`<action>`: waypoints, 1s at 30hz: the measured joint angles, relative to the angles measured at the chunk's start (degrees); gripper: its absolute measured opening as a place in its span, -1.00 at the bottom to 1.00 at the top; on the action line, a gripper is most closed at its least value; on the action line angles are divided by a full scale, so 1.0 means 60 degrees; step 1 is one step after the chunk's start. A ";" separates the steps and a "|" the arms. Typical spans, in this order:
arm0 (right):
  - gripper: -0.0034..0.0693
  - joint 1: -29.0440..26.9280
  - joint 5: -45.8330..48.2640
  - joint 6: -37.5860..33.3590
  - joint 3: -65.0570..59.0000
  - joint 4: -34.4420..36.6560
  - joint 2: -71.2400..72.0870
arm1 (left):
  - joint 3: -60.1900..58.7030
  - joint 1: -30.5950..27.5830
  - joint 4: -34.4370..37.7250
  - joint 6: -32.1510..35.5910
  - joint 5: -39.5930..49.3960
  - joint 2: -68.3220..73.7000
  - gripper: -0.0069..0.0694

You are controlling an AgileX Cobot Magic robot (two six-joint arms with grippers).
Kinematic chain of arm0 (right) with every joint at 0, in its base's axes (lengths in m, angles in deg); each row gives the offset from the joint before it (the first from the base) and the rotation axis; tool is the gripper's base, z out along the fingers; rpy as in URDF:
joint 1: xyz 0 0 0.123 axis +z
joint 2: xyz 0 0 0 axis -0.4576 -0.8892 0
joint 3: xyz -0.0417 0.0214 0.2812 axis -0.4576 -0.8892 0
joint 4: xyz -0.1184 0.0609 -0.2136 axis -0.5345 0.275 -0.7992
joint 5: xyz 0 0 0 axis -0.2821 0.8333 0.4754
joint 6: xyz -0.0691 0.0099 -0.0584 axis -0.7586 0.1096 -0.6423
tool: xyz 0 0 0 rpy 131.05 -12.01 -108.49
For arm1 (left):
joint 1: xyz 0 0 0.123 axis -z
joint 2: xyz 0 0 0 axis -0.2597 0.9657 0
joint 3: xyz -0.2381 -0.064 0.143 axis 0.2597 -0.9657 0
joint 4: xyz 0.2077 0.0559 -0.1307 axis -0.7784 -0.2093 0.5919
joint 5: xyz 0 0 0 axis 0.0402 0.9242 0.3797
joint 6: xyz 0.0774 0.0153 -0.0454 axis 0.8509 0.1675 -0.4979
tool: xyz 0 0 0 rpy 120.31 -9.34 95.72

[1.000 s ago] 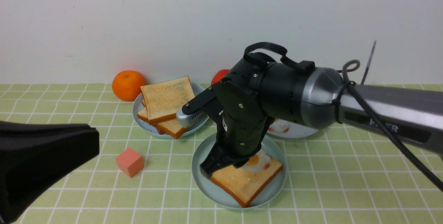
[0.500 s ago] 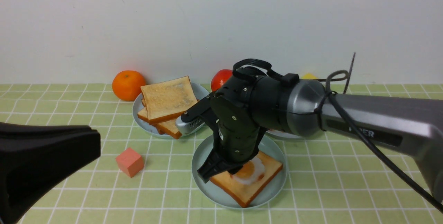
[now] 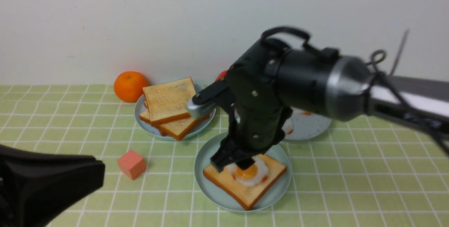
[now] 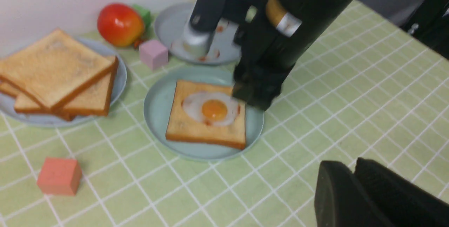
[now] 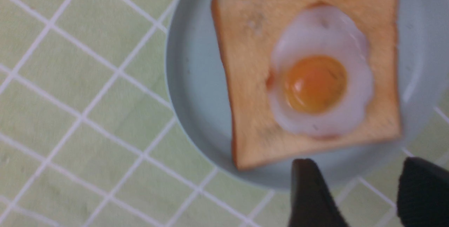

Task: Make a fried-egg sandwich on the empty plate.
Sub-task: Use the left arm to grab a slice of bread

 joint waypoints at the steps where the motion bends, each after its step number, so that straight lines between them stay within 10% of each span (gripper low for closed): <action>1: -0.03 0.0000 0.0147 0.0000 -0.0029 -0.0029 0.0175 | 0.0000 0.0000 0.0000 -0.0023 0.0043 0.0091 -0.60; 8: -0.92 0.0000 0.1002 0.0576 -0.1682 -0.0654 0.3506 | 0.0170 -0.0009 -0.0159 -0.0216 0.0317 0.2782 -0.78; 13: -0.94 0.0000 0.1061 0.1189 -0.3072 -0.0702 0.5536 | 0.1253 -0.0965 0.0307 0.0729 0.0317 0.4621 -0.85; 23: -0.93 0.0000 0.1144 0.1458 -0.4427 -0.0492 0.8526 | 0.4170 -0.4221 0.3435 0.6228 0.0817 0.8643 -0.85; 30: -0.92 0.0000 0.1232 0.1458 -0.4449 -0.0501 0.9536 | 0.6128 -0.4705 0.3229 0.6542 0.0817 1.0806 -0.84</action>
